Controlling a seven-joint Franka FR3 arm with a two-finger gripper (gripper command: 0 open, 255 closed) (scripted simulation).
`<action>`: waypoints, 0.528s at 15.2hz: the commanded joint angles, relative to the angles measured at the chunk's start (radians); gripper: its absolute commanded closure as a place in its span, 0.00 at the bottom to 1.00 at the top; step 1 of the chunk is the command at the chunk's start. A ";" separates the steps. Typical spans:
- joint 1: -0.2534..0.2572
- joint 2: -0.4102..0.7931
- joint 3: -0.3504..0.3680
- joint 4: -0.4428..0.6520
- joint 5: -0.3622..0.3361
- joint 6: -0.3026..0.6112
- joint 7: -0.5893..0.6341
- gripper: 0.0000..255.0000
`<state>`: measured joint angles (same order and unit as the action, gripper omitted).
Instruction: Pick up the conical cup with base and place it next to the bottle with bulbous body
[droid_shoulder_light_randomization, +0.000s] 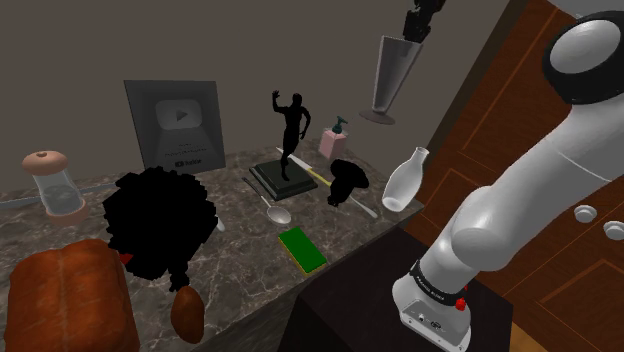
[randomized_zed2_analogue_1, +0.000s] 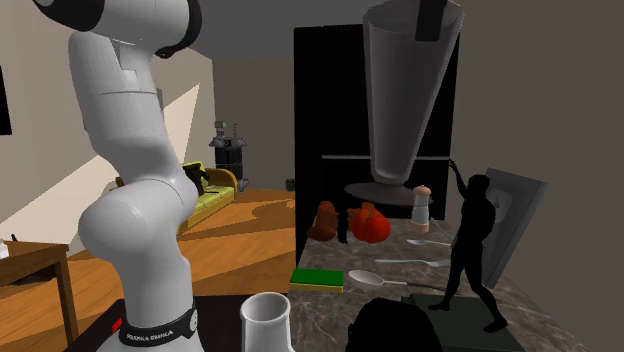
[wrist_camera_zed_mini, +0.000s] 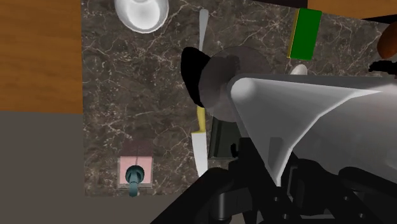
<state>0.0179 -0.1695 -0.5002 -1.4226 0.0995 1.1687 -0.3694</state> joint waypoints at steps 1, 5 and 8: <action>-0.021 0.060 -0.049 0.064 0.017 -0.020 -0.069 1.00; -0.080 0.184 -0.127 0.179 0.071 -0.048 -0.191 1.00; -0.068 0.145 -0.115 0.093 0.046 0.008 -0.181 1.00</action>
<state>-0.0528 -0.0133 -0.6179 -1.3033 0.1528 1.1577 -0.5518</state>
